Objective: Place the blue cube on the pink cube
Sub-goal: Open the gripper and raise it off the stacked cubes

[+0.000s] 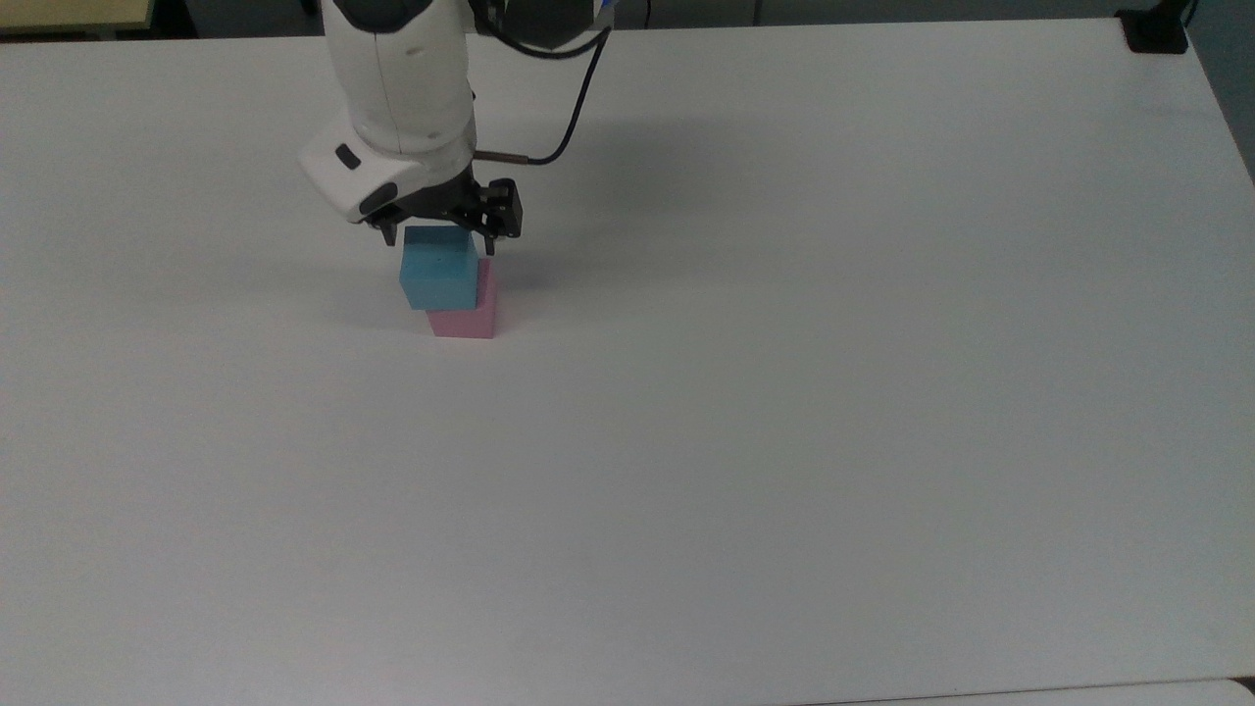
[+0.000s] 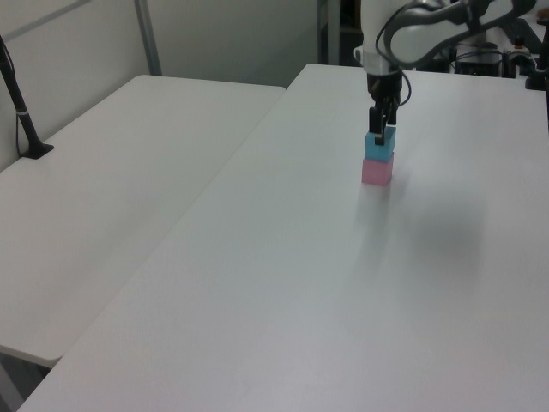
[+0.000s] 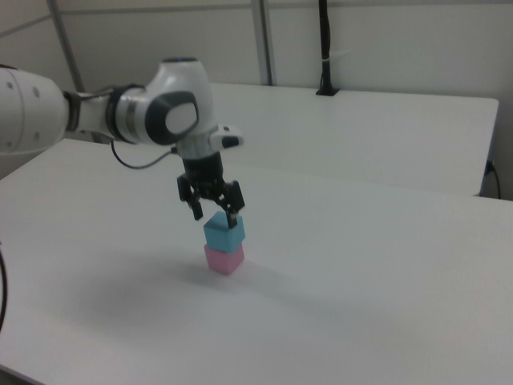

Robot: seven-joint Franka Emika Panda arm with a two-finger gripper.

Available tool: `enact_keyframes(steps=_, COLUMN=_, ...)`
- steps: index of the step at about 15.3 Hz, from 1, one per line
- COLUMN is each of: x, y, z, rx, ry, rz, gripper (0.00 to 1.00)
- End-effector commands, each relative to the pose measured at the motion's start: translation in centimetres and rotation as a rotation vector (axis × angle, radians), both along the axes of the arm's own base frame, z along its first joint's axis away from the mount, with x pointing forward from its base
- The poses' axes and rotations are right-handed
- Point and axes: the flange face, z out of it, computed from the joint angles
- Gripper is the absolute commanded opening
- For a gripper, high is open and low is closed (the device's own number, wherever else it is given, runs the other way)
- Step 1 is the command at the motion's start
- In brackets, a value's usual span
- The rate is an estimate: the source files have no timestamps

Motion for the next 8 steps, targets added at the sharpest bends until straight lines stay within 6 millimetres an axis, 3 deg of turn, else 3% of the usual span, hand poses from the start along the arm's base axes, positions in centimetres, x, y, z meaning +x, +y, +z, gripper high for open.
enact_keyframes(steps=1, x=-3.0, y=0.0, z=8.9, rx=0.031, ry=-0.018, rz=-0.035, gripper=1.0)
enact_keyframes(steps=4, x=-5.1, y=-0.3, z=12.9, rx=0.04, ry=-0.027, rz=-0.042, gripper=1.0)
enact_keyframes(steps=8, x=-6.0, y=-1.5, z=15.0, rx=0.047, ry=-0.021, rz=-0.069, gripper=1.0)
